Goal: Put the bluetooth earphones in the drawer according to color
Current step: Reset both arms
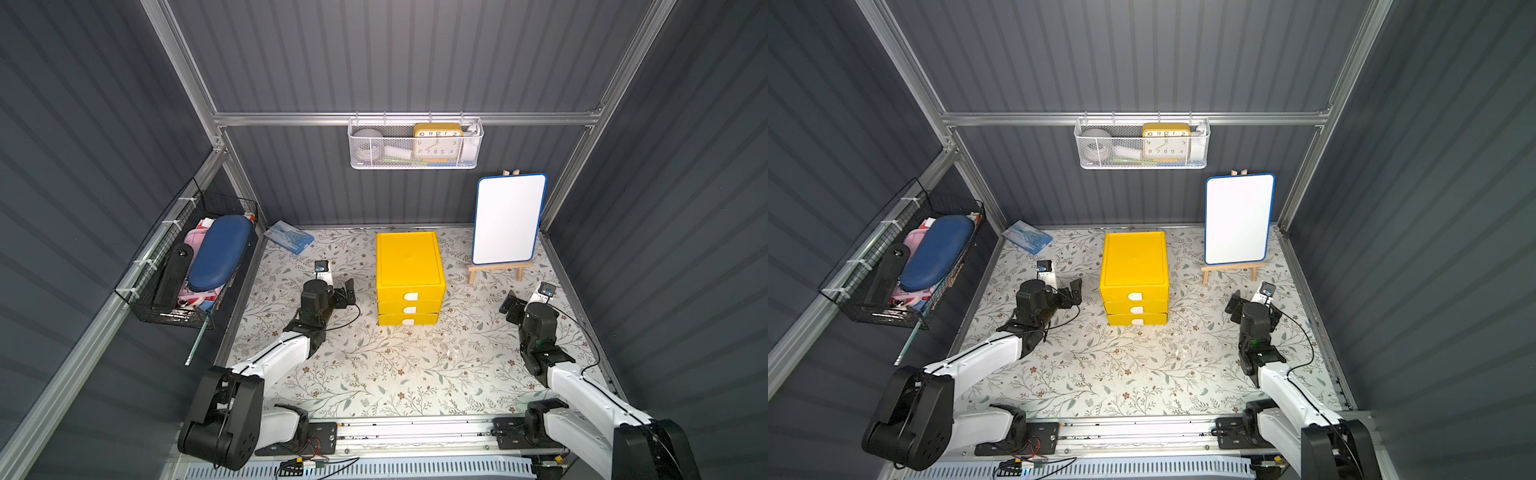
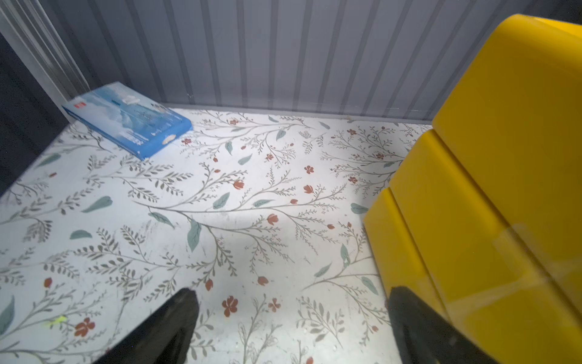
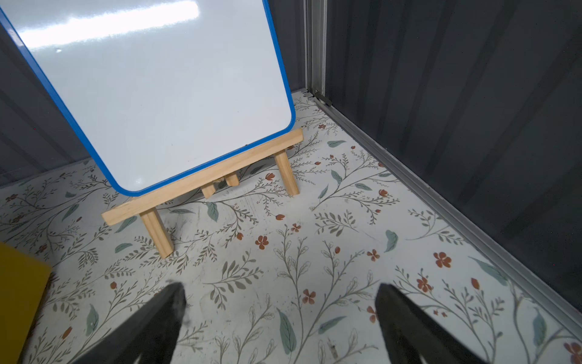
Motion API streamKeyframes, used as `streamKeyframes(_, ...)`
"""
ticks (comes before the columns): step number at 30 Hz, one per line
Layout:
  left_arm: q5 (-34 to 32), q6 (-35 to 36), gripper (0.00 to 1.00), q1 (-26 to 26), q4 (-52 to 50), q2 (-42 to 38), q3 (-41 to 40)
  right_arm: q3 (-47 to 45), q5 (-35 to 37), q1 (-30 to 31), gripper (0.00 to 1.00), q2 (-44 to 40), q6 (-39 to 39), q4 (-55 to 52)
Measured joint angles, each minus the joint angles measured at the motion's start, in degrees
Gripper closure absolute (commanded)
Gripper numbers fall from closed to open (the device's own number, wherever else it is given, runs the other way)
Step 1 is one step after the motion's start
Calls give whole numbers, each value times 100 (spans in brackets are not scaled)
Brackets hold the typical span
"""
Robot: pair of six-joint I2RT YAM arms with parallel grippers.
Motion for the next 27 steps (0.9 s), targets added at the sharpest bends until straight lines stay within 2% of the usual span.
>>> streamKeyframes(6,-39,579,1,444,1456,437,-590,-9,131,-72,1,1104,-133,1110)
streamKeyframes(13,166,719,1,1294,3025,1495,-636,-90,37,-133,1,2151,-540,2385)
streamKeyframes(18,575,796,1,1445,3871,2129,-708,-92,-260,-153,1,3119,-800,3340)
streamKeyframes(20,706,835,1,1445,4059,2229,-785,-42,-490,-153,1,3296,-922,3368)
streamKeyframes(24,890,905,1,1445,4310,2247,-800,407,-909,-201,1,3095,-994,2710)
streamKeyframes(27,957,925,1,1445,4422,2247,-800,612,-1097,-284,1,3032,-1012,2684)
